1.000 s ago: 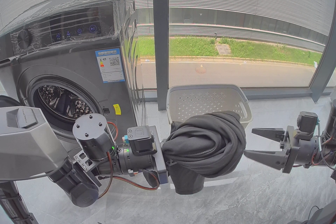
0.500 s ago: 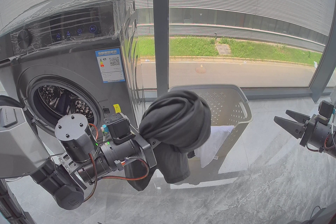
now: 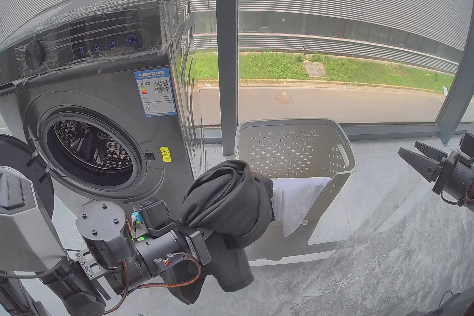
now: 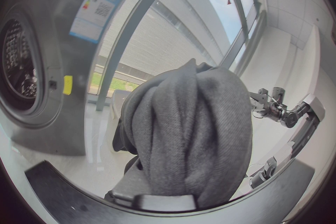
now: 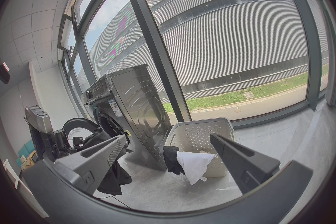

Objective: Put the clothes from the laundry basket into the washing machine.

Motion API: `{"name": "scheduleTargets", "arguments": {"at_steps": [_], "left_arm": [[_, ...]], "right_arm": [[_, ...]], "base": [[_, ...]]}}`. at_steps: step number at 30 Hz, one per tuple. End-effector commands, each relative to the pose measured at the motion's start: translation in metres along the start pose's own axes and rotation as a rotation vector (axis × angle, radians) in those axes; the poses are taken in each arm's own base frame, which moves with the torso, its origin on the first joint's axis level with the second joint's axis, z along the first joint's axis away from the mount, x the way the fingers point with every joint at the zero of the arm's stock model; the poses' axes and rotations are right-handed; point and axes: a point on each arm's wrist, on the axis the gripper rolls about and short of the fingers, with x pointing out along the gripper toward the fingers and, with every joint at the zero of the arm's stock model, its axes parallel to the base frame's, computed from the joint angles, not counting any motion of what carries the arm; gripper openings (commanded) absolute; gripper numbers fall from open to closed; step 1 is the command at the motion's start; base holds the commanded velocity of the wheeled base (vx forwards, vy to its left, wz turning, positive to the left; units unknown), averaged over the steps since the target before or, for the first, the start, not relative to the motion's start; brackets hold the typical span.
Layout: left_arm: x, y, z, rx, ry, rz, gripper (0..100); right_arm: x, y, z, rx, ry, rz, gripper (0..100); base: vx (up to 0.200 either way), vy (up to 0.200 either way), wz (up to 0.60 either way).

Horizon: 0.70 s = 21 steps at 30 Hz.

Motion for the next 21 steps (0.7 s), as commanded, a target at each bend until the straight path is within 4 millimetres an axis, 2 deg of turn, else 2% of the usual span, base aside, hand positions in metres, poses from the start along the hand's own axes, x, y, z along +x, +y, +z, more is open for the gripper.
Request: {"name": "scheduleTargets", "arguments": {"at_steps": [1, 5, 10, 12, 21], "left_arm": [[-0.008, 0.002, -0.005, -0.032, 0.015, 0.035, 0], [-0.004, -0.004, -0.003, -0.026, 0.004, 0.001, 0], [0.022, -0.028, 0.009, -0.026, -0.075, -0.109, 0], [0.027, -0.03, 0.008, -0.027, -0.078, -0.111, 0], [0.023, -0.031, -0.004, -0.013, -0.026, -0.117, 0]], "right_arm": [[0.0, 0.0, 0.001, -0.002, -0.005, 0.001, 100], [0.0, 0.0, 0.0, 0.0, -0.001, 0.0, 100], [0.0, 0.0, 0.0, 0.0, 0.0, 0.002, 100], [0.0, 0.0, 0.0, 0.003, 0.001, 0.001, 100], [0.0, 0.0, 0.0, 0.003, -0.002, 0.002, 100]], "base": [[0.0, 0.0, 0.0], [0.0, 0.0, 0.0], [0.0, 0.0, 0.0], [0.0, 0.0, 0.0], [0.0, 0.0, 0.0]]}}
